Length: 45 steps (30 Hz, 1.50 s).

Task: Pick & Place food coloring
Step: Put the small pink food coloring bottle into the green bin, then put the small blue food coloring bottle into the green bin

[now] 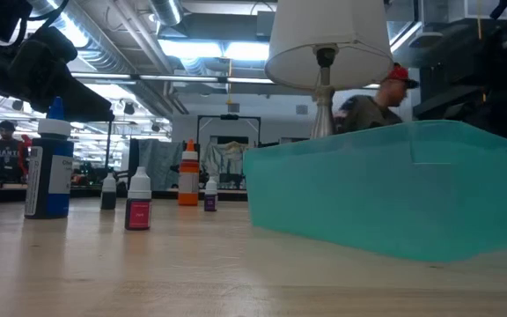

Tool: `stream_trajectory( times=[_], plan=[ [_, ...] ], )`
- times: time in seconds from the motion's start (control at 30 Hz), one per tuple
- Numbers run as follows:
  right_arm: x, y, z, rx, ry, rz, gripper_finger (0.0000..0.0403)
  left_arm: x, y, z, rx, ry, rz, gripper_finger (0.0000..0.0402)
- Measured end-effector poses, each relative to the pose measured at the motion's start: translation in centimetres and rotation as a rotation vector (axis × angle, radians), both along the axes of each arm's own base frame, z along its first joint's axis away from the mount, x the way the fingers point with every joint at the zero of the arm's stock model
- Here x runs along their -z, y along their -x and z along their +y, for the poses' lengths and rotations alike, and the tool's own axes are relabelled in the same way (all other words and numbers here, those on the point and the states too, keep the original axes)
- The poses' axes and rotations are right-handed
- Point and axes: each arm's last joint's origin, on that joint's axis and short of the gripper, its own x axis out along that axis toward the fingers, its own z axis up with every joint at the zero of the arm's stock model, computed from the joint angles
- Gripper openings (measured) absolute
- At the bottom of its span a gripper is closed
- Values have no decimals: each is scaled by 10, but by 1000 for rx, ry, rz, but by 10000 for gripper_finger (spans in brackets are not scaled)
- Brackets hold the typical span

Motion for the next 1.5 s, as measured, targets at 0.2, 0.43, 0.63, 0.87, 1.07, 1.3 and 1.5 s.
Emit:
stream_trajectory(
  times=[0.2, 0.43, 0.63, 0.87, 1.07, 1.3, 1.5],
  plan=[
    [0, 1, 0, -2, 3, 4, 87, 0, 0, 0, 0, 0, 0, 267],
    [-10, 6, -4, 7, -9, -25, 88, 0, 0, 0, 0, 0, 0, 266],
    [-21, 11, -7, 9, -38, -73, 88, 0, 0, 0, 0, 0, 0, 265],
    [-41, 26, -18, 82, -49, -162, 96, 0, 0, 0, 0, 0, 1, 267],
    [-56, 40, -33, 225, -48, -271, 163, 0, 0, 0, 0, 0, 0, 266],
    [-67, 43, -56, 499, 35, -440, 244, 0, 0, 0, 0, 0, 0, 265],
    [-73, 41, -77, 675, 150, -535, 251, 0, 0, 0, 0, 0, 0, 266]
  ],
)
